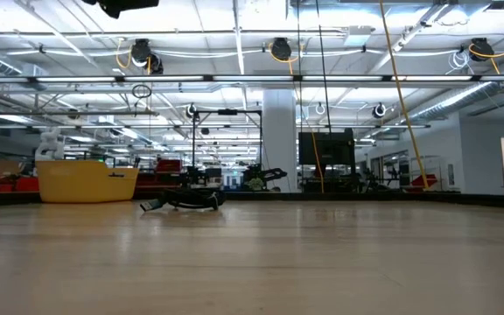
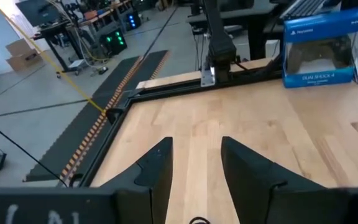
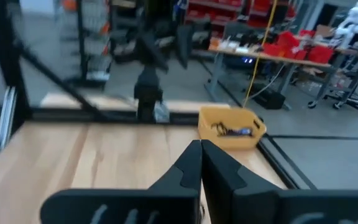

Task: Pick and place USB-C Cables
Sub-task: Put the black charger cable into the yellow bin

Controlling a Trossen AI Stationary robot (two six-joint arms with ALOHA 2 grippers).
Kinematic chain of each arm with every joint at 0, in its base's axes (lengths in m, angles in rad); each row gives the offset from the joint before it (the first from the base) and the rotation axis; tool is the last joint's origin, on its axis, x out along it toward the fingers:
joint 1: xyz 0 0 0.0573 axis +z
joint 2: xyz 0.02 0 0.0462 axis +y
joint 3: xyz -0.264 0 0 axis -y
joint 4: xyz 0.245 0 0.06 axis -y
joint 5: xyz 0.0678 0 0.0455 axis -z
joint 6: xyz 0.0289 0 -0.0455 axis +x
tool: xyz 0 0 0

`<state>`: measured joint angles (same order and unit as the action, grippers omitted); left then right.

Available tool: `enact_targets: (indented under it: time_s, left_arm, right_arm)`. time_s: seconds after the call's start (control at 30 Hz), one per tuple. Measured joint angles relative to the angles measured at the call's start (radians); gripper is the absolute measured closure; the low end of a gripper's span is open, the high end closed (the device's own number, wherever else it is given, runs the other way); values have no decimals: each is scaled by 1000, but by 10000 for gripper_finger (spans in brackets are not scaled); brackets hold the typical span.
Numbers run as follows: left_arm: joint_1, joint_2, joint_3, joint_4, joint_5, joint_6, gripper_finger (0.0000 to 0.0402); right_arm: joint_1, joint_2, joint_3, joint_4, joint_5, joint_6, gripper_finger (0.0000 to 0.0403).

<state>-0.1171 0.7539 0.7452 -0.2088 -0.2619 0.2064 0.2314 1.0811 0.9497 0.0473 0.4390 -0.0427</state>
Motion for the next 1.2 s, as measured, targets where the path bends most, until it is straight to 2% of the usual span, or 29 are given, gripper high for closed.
enact_targets:
  time_s: [0.1, 0.2, 0.3, 0.43, 0.63, 0.8, 1.0, 1.2]
  left_arm:
    - [6, -3, 0, -1, 2, 1, 261]
    - [5, -7, 0, -3, 2, -17, 261]
    - [5, -11, 0, -5, 3, -29, 261]
    - [5, -16, 0, -5, 3, -47, 261]
    - [5, -17, 0, -7, 3, -83, 261]
    - [5, -25, 0, -8, 3, -79, 261]
    - [5, -52, 0, -14, 3, -80, 261]
    - [5, -69, 0, -42, 3, -89, 261]
  right_arm:
    - [-52, 60, 5, 95, -89, 1, 403]
    - [-112, 117, 41, 97, -172, 29, 403]
    - [-168, 168, 106, 65, -234, 39, 403]
    - [-228, 238, 240, -79, -306, 40, 403]
    - [-284, 342, 479, -341, -314, 27, 403]
    - [-318, 430, 631, -461, -344, 10, 403]
    - [-337, 528, 721, -488, -441, -7, 403]
    - [-355, 629, 754, -522, -443, 4, 403]
